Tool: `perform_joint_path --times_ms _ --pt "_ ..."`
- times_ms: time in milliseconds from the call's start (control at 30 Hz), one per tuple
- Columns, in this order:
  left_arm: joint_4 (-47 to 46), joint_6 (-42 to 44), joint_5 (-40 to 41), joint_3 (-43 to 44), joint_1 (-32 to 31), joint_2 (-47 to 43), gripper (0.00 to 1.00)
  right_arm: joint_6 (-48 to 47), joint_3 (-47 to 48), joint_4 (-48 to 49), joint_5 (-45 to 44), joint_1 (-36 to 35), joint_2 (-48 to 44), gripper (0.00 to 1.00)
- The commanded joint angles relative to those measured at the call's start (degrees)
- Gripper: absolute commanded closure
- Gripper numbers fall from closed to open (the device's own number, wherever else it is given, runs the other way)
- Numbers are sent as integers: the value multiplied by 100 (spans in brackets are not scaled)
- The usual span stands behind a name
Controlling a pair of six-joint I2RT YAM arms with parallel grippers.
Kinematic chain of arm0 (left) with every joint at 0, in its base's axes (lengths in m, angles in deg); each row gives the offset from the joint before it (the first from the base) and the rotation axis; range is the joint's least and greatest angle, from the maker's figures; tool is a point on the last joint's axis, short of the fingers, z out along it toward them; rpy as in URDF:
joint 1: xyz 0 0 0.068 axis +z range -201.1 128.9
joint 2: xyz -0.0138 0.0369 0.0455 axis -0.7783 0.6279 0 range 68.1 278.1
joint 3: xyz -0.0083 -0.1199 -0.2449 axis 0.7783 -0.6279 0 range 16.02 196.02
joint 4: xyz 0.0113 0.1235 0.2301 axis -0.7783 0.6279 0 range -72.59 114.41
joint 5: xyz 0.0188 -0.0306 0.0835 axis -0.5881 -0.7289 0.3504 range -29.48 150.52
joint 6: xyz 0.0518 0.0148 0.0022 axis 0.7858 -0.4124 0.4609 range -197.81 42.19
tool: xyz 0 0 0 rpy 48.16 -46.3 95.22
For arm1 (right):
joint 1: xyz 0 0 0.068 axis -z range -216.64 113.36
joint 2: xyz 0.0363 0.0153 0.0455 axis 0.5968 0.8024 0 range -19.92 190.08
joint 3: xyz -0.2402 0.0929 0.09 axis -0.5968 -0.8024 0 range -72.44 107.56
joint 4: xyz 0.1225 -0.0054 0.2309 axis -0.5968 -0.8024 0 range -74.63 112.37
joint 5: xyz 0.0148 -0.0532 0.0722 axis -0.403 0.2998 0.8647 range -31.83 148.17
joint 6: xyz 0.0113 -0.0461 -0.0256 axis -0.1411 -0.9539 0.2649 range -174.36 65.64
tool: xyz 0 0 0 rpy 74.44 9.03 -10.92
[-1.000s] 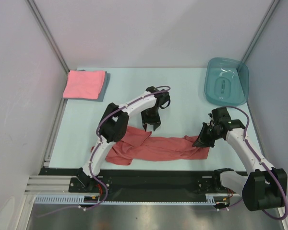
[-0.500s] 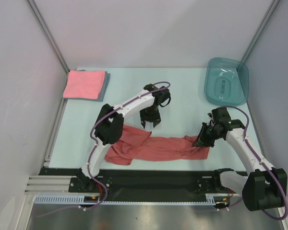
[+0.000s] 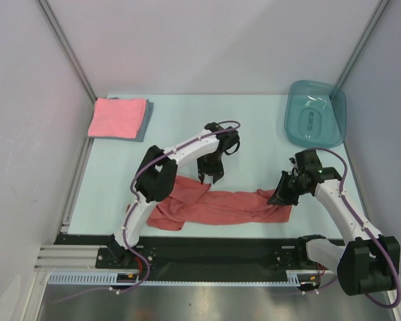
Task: Fold and stack the t-shirts
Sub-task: Flatten the tshirt out
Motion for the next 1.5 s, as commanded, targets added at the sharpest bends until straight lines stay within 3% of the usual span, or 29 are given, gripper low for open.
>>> perform_joint_path --times_ms 0,233,367,533,667,833,1100,1300,1467 --pt "719 -75 -36 -122 -49 -10 47 -77 20 49 110 26 -102 100" --pt "718 4 -27 -201 -49 -1 53 -86 28 49 101 35 -67 100" --pt "710 56 -149 -114 -49 60 68 -77 19 49 84 44 -84 100" --pt "701 118 -264 71 -49 148 78 -51 19 66 40 35 -76 100" --pt "710 206 -212 36 -41 52 100 -51 72 40 -48 44 -14 100" --pt "526 495 -71 -17 144 -501 100 -15 116 31 -66 52 -58 100" --pt "-748 1277 -220 -658 1039 -3195 100 -104 1310 -504 -180 105 214 100" --pt "-1574 1656 -692 -886 1952 -5017 100 19 3198 -917 -22 430 618 100" --pt "-1409 1963 -923 163 2709 -5872 100 160 5208 -1285 84 632 1188 100"
